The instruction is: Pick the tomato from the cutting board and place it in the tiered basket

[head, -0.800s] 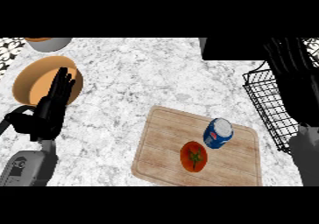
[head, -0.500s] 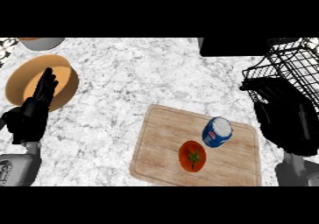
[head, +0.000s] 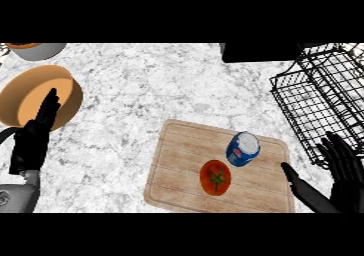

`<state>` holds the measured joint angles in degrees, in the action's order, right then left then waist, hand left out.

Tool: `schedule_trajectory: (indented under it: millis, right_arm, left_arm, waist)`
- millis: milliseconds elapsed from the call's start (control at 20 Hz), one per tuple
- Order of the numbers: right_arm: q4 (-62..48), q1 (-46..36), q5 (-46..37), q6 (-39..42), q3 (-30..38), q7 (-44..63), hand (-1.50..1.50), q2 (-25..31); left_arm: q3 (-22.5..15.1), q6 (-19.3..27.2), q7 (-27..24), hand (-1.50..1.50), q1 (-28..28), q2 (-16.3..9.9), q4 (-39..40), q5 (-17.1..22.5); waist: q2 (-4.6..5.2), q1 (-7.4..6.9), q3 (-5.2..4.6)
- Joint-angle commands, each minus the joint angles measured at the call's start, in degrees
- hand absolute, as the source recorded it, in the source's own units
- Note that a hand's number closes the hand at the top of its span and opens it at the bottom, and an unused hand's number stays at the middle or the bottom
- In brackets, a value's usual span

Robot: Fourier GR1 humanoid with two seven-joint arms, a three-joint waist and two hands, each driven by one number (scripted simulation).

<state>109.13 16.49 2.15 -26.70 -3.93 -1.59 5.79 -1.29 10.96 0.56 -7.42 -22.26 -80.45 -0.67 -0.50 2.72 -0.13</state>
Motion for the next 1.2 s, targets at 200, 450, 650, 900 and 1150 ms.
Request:
schedule_trajectory:
  millis: [200, 450, 650, 900, 1150]
  right_arm:
    - [18.2, 18.3, -12.7, 7.2, -6.1, 13.4, -1.5, 15.8]
    - [28.4, 15.1, -20.8, 12.2, -8.4, 32.6, -1.5, 22.8]
    - [36.1, 10.3, -24.8, 16.3, -10.9, 49.7, -1.5, 24.5]
    - [30.9, -6.0, -28.5, 16.8, -17.5, 67.9, -1.5, 21.3]
    - [24.4, -18.1, -25.8, 21.2, -20.0, 77.8, -1.5, 18.0]
  left_arm:
    - [-0.8, -0.7, 3.0, 0.0, -0.9, -1.1, -1.9, -1.4]
    - [-2.6, 0.4, 2.7, 0.0, -1.4, 1.8, -1.5, -2.4]
    - [-1.9, -1.0, 2.2, 0.0, -0.6, 0.4, -3.4, -2.2]
    - [-2.1, -0.9, 4.6, 0.0, -3.2, 1.5, -3.5, -2.9]
    - [-1.3, -0.9, 4.9, 0.0, -3.9, 2.8, -1.3, -3.2]
  waist:
    - [0.26, -1.26, -0.18]
    - [0.92, -3.35, -0.24]
    - [0.83, -4.12, -0.18]
    - [0.73, -3.85, -0.08]
    - [0.64, -3.32, 0.01]
